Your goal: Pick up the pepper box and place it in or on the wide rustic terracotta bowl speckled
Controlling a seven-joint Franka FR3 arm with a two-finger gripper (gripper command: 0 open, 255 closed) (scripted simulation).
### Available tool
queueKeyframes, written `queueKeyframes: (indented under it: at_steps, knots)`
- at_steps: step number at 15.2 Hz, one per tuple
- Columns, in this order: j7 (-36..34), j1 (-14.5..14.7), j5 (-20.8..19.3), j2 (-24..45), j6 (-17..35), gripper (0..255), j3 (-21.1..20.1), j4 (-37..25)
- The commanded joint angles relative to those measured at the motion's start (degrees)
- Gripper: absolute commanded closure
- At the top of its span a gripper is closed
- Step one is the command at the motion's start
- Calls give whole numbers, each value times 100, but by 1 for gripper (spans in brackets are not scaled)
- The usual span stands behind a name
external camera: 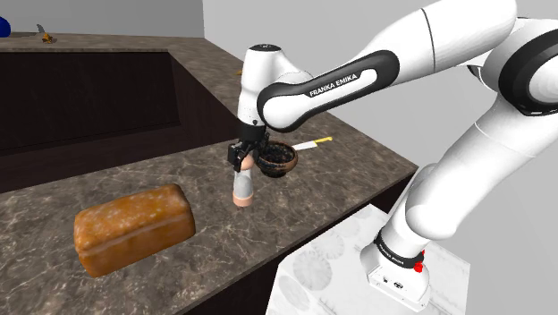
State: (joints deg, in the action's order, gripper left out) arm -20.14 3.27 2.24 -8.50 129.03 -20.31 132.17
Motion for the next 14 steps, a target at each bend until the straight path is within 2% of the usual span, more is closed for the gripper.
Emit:
queueKeyframes:
  at_steps: [1,14]
  knots:
    - [24,1,25,-74,-166,255,13,-95]
    - [118,1,120,-417,-1188,255,91,-789]
